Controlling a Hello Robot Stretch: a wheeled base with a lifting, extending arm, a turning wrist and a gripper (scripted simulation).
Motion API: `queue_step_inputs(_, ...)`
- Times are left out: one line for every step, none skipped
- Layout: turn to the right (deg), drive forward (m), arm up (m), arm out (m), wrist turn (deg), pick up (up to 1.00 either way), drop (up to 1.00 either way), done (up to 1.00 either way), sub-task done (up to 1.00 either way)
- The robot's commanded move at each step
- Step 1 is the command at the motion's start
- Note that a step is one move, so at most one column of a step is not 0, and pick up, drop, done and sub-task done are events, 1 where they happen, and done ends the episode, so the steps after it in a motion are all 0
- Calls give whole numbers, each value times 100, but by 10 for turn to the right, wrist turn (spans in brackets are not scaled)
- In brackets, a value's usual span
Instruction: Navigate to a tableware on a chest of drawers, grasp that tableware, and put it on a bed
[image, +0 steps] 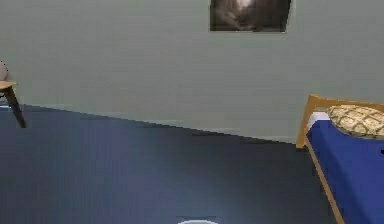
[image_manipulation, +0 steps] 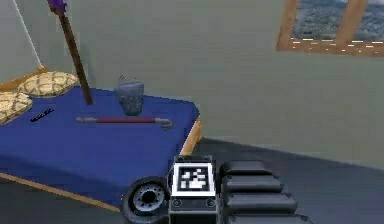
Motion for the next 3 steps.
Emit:
queue_step_inputs(270, 0, 0, 0, 0, 0, 0, 0, 0)
queue_step_inputs(0, 5, 0, 0, 0, 0, 0, 0, 0)
queue_step_inputs(-90, 0, 0, 0, 0, 0, 0, 0, 0)
